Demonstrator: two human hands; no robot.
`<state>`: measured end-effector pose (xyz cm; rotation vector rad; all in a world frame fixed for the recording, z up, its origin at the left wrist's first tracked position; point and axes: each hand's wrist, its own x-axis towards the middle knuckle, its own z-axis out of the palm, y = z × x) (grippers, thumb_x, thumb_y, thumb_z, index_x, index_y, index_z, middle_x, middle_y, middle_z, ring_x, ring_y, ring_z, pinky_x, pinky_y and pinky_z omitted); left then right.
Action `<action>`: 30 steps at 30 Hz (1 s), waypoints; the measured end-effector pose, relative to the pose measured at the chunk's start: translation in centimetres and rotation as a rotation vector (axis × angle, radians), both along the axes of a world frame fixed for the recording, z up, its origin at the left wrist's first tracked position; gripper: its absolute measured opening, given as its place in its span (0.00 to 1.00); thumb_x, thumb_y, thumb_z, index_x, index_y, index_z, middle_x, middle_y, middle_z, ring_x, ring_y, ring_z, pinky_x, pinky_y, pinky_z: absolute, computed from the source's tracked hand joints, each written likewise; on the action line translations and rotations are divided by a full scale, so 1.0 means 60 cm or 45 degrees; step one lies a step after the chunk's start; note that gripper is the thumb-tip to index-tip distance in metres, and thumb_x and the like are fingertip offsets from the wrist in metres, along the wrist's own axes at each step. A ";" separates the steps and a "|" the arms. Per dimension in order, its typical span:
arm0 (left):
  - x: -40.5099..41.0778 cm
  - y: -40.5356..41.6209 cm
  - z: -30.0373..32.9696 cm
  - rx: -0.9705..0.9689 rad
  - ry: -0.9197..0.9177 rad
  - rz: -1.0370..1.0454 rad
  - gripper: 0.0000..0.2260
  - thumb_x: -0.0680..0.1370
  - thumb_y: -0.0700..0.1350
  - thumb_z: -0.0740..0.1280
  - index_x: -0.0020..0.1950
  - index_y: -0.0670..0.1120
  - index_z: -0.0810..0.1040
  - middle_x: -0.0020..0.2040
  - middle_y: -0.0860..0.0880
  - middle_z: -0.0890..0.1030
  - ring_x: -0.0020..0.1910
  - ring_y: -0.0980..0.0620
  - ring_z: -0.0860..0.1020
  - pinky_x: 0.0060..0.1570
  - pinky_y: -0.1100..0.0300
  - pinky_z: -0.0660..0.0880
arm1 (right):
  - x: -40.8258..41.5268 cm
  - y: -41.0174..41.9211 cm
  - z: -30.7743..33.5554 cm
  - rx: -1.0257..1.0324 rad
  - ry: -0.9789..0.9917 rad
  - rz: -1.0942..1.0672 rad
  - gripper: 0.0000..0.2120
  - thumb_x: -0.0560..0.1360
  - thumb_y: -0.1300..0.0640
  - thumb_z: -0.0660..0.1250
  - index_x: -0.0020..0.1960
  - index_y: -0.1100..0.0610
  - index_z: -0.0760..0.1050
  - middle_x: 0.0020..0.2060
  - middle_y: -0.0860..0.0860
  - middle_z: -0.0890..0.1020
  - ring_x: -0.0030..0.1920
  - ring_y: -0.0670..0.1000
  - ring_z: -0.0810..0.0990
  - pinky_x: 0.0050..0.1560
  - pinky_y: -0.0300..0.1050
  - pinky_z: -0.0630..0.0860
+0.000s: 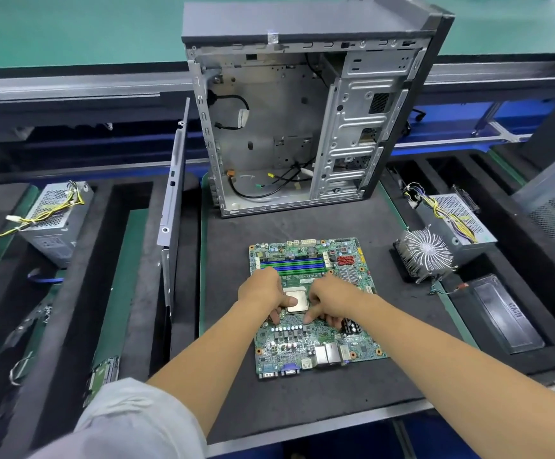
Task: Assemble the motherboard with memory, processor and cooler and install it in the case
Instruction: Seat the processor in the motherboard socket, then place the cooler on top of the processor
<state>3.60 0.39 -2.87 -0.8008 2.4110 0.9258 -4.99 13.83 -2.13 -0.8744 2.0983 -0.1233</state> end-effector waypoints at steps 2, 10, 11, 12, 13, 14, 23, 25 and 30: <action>0.012 0.007 -0.006 -0.048 0.102 -0.006 0.12 0.73 0.53 0.73 0.40 0.46 0.76 0.34 0.49 0.84 0.30 0.54 0.83 0.42 0.58 0.79 | 0.002 0.009 -0.004 -0.037 0.029 0.022 0.18 0.70 0.49 0.74 0.34 0.56 0.67 0.28 0.52 0.79 0.29 0.54 0.81 0.38 0.48 0.78; 0.025 0.013 -0.012 -0.206 0.337 0.039 0.09 0.77 0.51 0.68 0.41 0.48 0.74 0.35 0.52 0.78 0.36 0.51 0.77 0.40 0.57 0.75 | -0.039 0.051 0.038 -0.336 0.514 -0.058 0.05 0.74 0.53 0.70 0.44 0.54 0.76 0.37 0.47 0.77 0.43 0.52 0.79 0.40 0.43 0.74; 0.025 0.013 -0.012 -0.204 0.390 0.090 0.09 0.79 0.51 0.66 0.41 0.48 0.75 0.34 0.53 0.77 0.35 0.52 0.75 0.37 0.58 0.73 | -0.063 0.069 0.054 -0.381 0.647 -0.086 0.05 0.74 0.52 0.70 0.46 0.53 0.76 0.39 0.47 0.76 0.48 0.52 0.77 0.43 0.43 0.73; 0.026 0.016 -0.012 -0.208 0.429 0.118 0.10 0.80 0.51 0.64 0.42 0.47 0.75 0.33 0.53 0.76 0.34 0.52 0.75 0.35 0.59 0.72 | -0.087 0.089 0.068 -0.359 0.754 -0.046 0.09 0.73 0.51 0.71 0.49 0.53 0.75 0.42 0.47 0.74 0.53 0.52 0.74 0.48 0.45 0.73; 0.025 0.023 -0.010 -0.209 0.449 0.119 0.12 0.80 0.52 0.62 0.43 0.46 0.76 0.34 0.51 0.78 0.34 0.51 0.76 0.34 0.59 0.72 | -0.107 0.108 0.076 -0.251 0.834 0.044 0.16 0.71 0.49 0.72 0.54 0.53 0.74 0.47 0.49 0.73 0.56 0.53 0.70 0.52 0.47 0.72; 0.023 0.031 -0.008 -0.199 0.461 0.105 0.14 0.81 0.53 0.61 0.44 0.46 0.77 0.35 0.50 0.80 0.35 0.51 0.78 0.35 0.58 0.73 | -0.124 0.126 0.081 -0.090 0.895 0.153 0.24 0.69 0.46 0.73 0.60 0.52 0.71 0.53 0.51 0.72 0.59 0.54 0.67 0.57 0.49 0.70; -0.012 0.021 0.011 -0.144 0.547 0.080 0.16 0.82 0.56 0.57 0.44 0.48 0.78 0.34 0.49 0.82 0.29 0.56 0.77 0.40 0.56 0.77 | -0.214 0.193 0.081 0.428 0.879 0.150 0.62 0.63 0.50 0.79 0.77 0.50 0.34 0.76 0.57 0.41 0.74 0.63 0.52 0.70 0.57 0.61; -0.012 0.011 0.007 -0.121 0.539 0.101 0.15 0.82 0.55 0.57 0.42 0.49 0.77 0.33 0.50 0.82 0.27 0.58 0.75 0.39 0.57 0.77 | -0.224 0.189 0.081 0.442 0.765 0.051 0.64 0.62 0.49 0.80 0.76 0.50 0.31 0.76 0.58 0.43 0.73 0.65 0.56 0.68 0.59 0.64; -0.008 0.001 0.001 -0.100 0.546 0.140 0.15 0.81 0.55 0.58 0.44 0.48 0.78 0.32 0.50 0.82 0.26 0.56 0.75 0.41 0.54 0.79 | -0.246 0.197 0.087 0.280 0.563 0.047 0.64 0.59 0.52 0.81 0.77 0.52 0.37 0.75 0.54 0.52 0.72 0.61 0.59 0.66 0.57 0.66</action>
